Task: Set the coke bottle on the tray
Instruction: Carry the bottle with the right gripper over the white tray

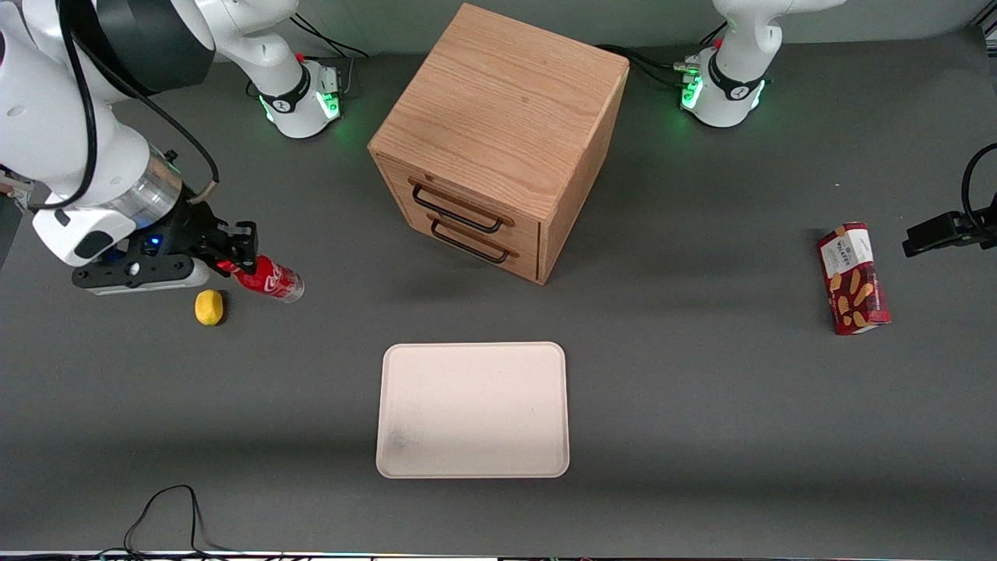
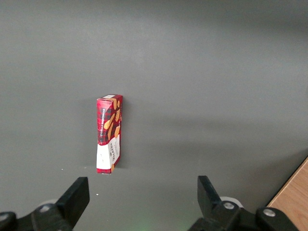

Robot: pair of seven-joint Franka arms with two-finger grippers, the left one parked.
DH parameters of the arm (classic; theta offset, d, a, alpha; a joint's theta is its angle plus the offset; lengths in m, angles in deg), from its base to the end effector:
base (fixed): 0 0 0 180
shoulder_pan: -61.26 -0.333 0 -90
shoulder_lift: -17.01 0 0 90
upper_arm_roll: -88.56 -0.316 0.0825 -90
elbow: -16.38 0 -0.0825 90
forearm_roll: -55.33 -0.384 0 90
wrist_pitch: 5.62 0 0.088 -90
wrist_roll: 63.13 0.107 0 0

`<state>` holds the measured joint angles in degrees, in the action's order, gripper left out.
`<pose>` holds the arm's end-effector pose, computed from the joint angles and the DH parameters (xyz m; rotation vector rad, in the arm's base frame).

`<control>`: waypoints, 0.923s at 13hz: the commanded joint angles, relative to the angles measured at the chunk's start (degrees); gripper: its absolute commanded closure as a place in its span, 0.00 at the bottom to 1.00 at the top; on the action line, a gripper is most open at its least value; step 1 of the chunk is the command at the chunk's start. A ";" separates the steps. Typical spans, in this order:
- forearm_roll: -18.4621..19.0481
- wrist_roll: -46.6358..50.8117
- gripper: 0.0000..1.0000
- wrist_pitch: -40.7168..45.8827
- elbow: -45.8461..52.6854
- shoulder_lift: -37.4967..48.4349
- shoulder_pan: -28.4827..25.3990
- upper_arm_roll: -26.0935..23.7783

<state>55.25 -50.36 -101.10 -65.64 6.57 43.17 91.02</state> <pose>0.5955 0.1693 0.5926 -3.1327 -0.0795 -0.0828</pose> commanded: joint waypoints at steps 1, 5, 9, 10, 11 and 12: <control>-0.45 -0.20 0.92 1.44 14.12 -10.89 -0.71 -0.17; -0.36 2.08 0.97 1.62 27.58 -20.57 -4.13 0.35; -0.36 7.62 1.00 1.44 35.86 -27.79 -7.39 0.62; -0.36 7.72 1.00 0.74 35.87 -28.06 -7.39 0.62; -0.36 7.63 1.00 0.04 35.87 -28.67 -7.39 0.71; -0.36 7.54 1.00 -1.19 35.79 -29.11 -7.39 0.62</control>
<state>55.22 -43.75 -101.63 -33.79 -20.30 36.09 90.65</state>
